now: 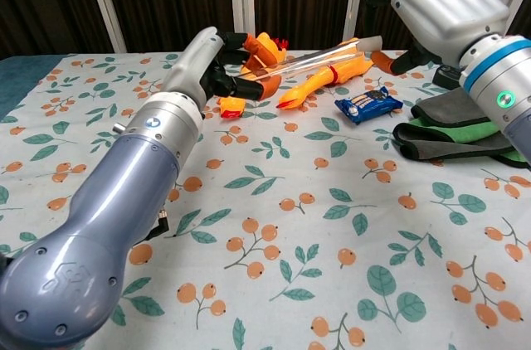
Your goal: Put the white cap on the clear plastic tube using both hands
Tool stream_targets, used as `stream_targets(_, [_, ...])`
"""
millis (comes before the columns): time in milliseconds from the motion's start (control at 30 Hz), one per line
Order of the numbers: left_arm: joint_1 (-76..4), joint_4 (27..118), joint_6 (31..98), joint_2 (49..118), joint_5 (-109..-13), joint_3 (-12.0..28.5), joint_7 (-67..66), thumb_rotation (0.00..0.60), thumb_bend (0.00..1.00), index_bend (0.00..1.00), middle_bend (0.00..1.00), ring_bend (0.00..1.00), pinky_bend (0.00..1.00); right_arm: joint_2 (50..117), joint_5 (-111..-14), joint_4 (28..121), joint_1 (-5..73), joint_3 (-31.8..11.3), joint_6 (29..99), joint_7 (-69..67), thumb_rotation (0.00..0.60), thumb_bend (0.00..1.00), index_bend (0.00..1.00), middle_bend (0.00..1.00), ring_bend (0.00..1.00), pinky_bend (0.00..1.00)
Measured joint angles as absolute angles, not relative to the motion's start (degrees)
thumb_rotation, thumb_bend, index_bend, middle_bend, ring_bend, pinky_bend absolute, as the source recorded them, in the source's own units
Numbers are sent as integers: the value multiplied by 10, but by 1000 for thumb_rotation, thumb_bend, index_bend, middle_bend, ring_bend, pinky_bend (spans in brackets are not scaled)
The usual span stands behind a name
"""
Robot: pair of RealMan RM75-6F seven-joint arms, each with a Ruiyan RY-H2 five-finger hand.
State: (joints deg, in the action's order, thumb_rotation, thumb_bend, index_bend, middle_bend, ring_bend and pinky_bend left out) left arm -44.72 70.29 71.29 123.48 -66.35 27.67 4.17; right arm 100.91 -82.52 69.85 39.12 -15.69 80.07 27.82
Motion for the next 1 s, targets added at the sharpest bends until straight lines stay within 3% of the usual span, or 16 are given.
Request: stream_targets(1000, [-448, 713, 713, 1231, -671, 272, 33, 600, 605, 690, 539, 60, 0, 994, -830, 719, 387, -153, 797, 278, 600, 398, 625, 203, 71, 15])
